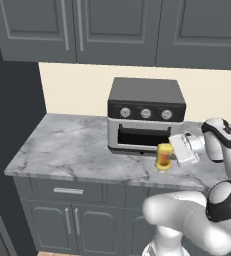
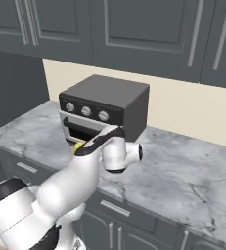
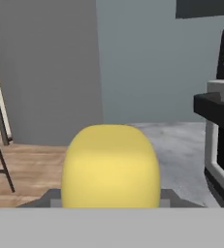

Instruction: Place the ketchup and mustard from the counter to the top shelf of the fridge. If the existing items in the fridge are on the top shelf, move them to other shelves.

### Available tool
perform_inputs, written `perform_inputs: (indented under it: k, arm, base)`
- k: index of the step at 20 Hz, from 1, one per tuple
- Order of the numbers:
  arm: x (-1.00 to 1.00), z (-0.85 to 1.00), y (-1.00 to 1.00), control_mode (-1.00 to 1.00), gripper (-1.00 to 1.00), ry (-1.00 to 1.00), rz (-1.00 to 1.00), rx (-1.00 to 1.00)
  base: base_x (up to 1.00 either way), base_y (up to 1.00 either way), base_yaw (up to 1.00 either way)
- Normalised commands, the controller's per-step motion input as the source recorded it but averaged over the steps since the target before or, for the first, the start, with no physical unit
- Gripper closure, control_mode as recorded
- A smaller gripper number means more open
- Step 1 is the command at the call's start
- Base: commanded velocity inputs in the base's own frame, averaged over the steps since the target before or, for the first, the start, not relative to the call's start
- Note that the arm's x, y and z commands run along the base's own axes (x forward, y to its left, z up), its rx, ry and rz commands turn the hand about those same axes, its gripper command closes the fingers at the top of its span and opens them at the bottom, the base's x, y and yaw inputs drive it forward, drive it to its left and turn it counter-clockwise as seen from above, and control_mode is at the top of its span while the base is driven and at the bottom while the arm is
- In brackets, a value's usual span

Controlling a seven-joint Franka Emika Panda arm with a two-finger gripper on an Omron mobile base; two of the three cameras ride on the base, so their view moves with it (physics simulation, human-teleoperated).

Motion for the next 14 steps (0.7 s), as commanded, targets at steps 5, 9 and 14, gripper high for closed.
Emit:
perform_inputs:
  k: [5, 9, 14]
  arm:
    - [-1.0, 1.0, -0.01, -1.0, 1.0, 0.03, -0.13, 0.0]
    - [-0.99, 1.0, -0.11, -1.0, 1.0, 0.1, -0.2, 0.0]
    - [-0.88, 1.0, -0.32, -1.0, 1.0, 0.04, -0.18, 0.0]
  base:
    - [0.0, 0.0, 0.0]
    - [0.0, 0.0, 0.0]
    - [0.0, 0.0, 0.0]
